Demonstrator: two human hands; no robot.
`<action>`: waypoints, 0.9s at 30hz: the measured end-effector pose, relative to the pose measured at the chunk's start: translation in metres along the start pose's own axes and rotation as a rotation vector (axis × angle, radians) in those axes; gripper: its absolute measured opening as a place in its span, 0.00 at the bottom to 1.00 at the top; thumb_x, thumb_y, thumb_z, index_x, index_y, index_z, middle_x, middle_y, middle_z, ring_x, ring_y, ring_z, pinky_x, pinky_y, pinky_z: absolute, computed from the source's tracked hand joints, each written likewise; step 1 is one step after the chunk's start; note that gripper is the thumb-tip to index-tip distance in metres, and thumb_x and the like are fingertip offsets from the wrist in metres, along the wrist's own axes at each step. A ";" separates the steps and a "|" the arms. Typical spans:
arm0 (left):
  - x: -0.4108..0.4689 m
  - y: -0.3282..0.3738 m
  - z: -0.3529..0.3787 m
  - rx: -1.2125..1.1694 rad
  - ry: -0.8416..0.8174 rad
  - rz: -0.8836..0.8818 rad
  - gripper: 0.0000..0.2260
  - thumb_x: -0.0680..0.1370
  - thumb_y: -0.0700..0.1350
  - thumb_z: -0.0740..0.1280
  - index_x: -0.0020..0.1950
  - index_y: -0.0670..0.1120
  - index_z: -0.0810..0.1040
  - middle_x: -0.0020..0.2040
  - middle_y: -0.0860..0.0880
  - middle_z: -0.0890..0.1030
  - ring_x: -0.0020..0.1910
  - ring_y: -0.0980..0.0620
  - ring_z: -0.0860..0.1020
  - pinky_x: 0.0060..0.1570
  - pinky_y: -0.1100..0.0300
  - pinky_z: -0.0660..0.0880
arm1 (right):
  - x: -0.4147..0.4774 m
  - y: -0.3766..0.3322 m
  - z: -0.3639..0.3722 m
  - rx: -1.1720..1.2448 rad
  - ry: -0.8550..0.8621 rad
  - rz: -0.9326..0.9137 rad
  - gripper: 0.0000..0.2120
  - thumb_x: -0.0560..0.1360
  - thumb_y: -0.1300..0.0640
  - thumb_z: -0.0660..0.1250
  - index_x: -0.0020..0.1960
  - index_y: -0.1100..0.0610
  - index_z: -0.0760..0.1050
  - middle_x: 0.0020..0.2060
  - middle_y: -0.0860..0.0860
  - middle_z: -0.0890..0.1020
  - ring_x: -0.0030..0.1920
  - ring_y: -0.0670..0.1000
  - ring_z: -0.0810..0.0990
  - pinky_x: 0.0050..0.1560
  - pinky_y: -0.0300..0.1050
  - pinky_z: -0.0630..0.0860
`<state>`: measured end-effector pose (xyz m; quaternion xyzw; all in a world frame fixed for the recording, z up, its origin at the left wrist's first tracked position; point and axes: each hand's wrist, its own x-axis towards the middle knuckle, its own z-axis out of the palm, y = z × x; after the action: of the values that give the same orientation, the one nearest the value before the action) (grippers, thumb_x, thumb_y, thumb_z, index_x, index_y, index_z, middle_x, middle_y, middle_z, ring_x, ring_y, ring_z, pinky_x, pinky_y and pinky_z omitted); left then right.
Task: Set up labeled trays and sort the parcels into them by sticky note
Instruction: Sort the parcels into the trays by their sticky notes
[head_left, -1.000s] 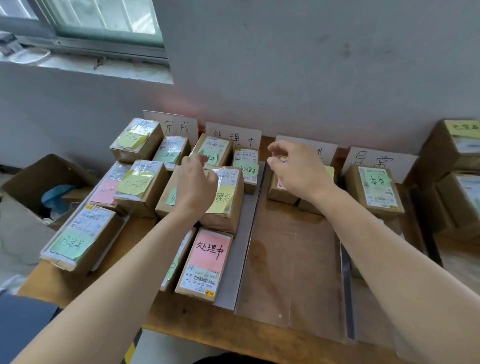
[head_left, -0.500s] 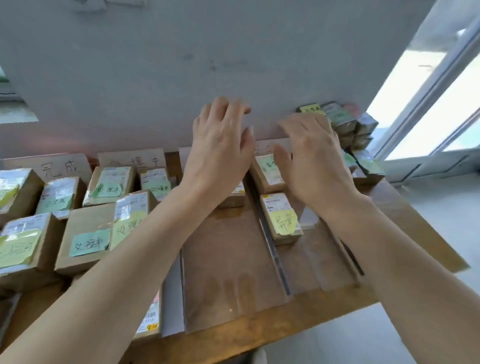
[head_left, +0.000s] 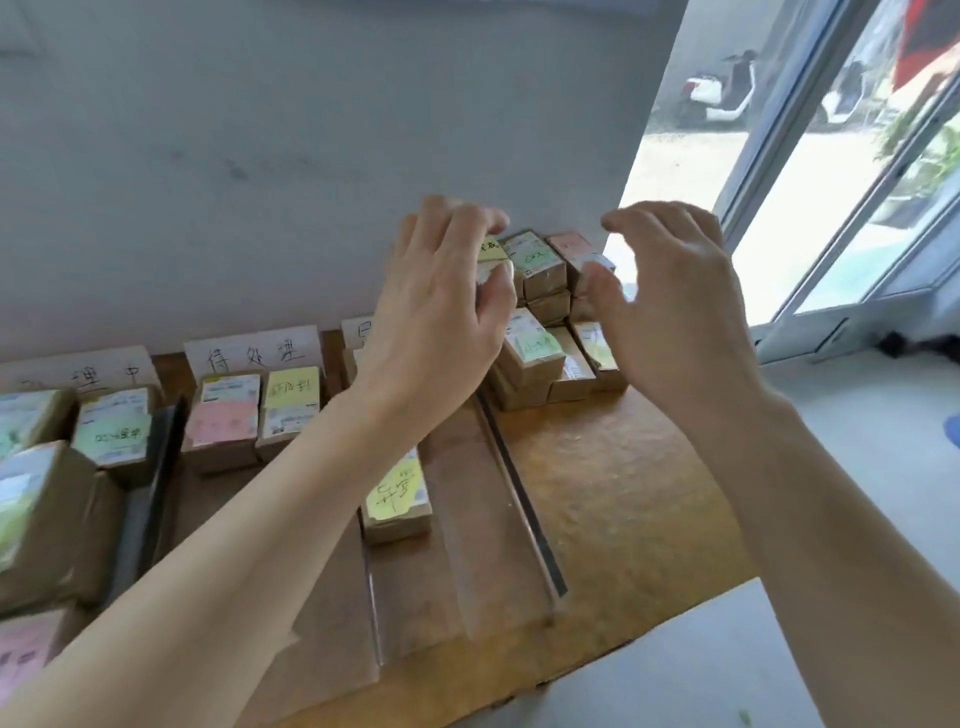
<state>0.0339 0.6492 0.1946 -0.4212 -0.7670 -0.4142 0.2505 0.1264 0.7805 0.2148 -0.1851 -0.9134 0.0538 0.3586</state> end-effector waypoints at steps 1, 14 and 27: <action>0.003 0.009 0.020 -0.008 -0.009 -0.042 0.11 0.78 0.42 0.63 0.59 0.41 0.74 0.54 0.48 0.72 0.51 0.52 0.71 0.47 0.61 0.68 | 0.003 0.022 -0.002 0.014 -0.024 0.008 0.17 0.77 0.57 0.64 0.64 0.61 0.73 0.61 0.56 0.76 0.66 0.57 0.68 0.63 0.51 0.66; 0.000 -0.012 0.164 0.102 -0.195 -0.503 0.14 0.78 0.45 0.64 0.63 0.44 0.71 0.60 0.47 0.74 0.57 0.53 0.72 0.51 0.68 0.66 | 0.043 0.171 0.057 0.092 -0.332 0.071 0.17 0.78 0.57 0.61 0.65 0.60 0.72 0.62 0.56 0.75 0.64 0.57 0.68 0.63 0.52 0.66; 0.010 -0.078 0.273 -0.006 -0.529 -0.894 0.33 0.73 0.47 0.72 0.72 0.44 0.59 0.69 0.42 0.64 0.66 0.46 0.68 0.57 0.60 0.68 | 0.060 0.278 0.165 0.105 -0.662 0.357 0.21 0.76 0.57 0.63 0.68 0.60 0.70 0.64 0.58 0.74 0.65 0.59 0.70 0.61 0.49 0.67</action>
<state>-0.0478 0.8614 0.0239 -0.1435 -0.9079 -0.3622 -0.1547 0.0577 1.0666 0.0671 -0.2951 -0.9292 0.2190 0.0384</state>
